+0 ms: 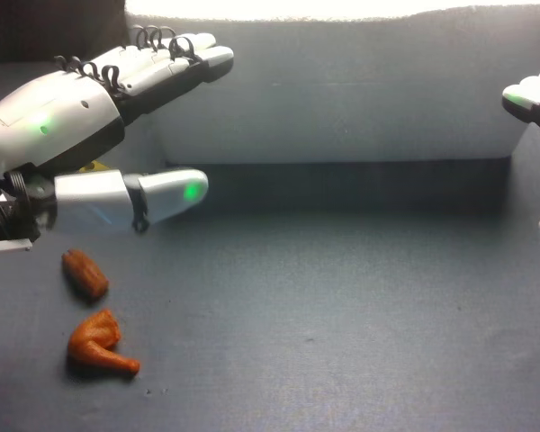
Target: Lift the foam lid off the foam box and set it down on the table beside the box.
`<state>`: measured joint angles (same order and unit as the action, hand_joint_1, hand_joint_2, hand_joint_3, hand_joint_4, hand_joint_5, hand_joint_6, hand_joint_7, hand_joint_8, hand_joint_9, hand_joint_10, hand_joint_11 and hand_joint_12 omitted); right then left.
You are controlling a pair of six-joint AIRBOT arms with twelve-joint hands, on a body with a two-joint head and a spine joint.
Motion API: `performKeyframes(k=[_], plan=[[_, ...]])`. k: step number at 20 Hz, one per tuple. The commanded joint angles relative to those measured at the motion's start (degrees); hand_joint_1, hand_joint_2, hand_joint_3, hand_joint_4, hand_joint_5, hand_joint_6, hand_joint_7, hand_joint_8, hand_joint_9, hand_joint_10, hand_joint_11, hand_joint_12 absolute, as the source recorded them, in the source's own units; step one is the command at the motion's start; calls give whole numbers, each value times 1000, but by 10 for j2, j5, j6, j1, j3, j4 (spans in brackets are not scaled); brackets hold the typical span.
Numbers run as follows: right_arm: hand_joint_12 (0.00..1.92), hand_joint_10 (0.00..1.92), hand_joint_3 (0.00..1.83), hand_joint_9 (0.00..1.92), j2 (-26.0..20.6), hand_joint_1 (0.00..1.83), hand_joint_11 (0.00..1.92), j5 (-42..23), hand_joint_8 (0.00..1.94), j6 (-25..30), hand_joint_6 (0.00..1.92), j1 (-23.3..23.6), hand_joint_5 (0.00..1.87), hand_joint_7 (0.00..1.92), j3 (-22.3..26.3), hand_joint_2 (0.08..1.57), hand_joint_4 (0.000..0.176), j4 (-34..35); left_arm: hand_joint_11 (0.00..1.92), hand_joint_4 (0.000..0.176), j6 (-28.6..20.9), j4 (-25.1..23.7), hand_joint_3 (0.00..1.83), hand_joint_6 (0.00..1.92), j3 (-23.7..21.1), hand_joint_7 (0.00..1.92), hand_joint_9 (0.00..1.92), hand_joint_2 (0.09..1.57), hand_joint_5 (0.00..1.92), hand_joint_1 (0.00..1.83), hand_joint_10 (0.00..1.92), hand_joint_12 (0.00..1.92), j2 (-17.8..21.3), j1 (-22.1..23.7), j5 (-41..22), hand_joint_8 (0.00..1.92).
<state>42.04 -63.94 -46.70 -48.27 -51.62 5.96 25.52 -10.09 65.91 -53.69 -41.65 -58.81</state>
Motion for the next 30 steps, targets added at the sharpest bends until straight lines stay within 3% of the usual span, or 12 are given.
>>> performKeyframes(k=[1,8,10,12,15,19,21,22,23,26,28,30], plan=[[2,0,23,0,-4,372,0,-67,0,-1,0,6,0,0,-3,1318,0,9,0,18,-2,16,22,12,2,0,0,1329,34,153,0,0,2,7,-65,0],[12,0,2,0,-4,423,3,-87,0,-7,0,2,0,0,-2,1305,0,29,0,23,0,26,2,9,-4,0,0,1318,42,199,0,0,5,3,-82,0],[0,0,0,0,-4,532,0,-102,0,-10,0,-1,0,0,-1,1292,0,42,0,50,6,36,0,8,-7,0,0,1306,44,208,0,0,5,1,-95,0],[0,0,0,0,-4,532,0,-122,0,-16,0,-5,0,0,-1,1292,0,60,0,50,14,52,0,8,-9,0,0,1306,44,208,0,0,6,-2,-111,0],[1,0,1,0,-4,625,1,-150,0,-24,0,-10,0,0,-2,1308,0,87,0,13,27,79,0,16,-9,0,0,1287,79,253,0,0,6,-5,-133,0],[22,0,0,0,-3,556,46,-170,0,-37,0,-12,0,0,-6,1315,0,121,42,37,47,110,0,7,-7,0,0,1215,76,403,0,26,4,-5,-151,0],[952,0,0,0,0,600,1,-171,0,-41,0,-12,0,0,-12,1356,0,137,3,15,57,136,0,3,-3,0,0,1206,22,427,0,12,2,-5,-155,0],[1354,0,0,0,4,419,0,-171,0,-42,0,-11,0,0,-18,1303,0,149,0,29,58,158,0,8,7,0,0,1202,34,451,0,0,-5,-4,-153,0],[1354,0,0,0,8,419,0,-171,0,-44,0,-10,0,0,-22,1303,0,155,0,29,58,169,0,8,12,0,0,1202,34,451,0,0,-8,-4,-155,0],[1387,0,0,0,20,392,0,-159,0,-50,0,-3,0,0,-40,1278,0,174,17,80,63,209,0,4,33,0,0,1178,28,518,0,10,-21,3,-141,0],[1490,7,0,13,28,431,0,-145,0,-56,0,10,0,0,-53,1239,0,187,22,64,55,227,0,4,49,0,0,1177,28,619,0,20,-34,5,-136,0],[1508,0,0,0,36,405,0,-133,0,-62,0,24,0,0,-66,1239,18,202,0,72,53,241,8,17,62,0,0,1121,14,626,0,766,-43,11,-123,0]])
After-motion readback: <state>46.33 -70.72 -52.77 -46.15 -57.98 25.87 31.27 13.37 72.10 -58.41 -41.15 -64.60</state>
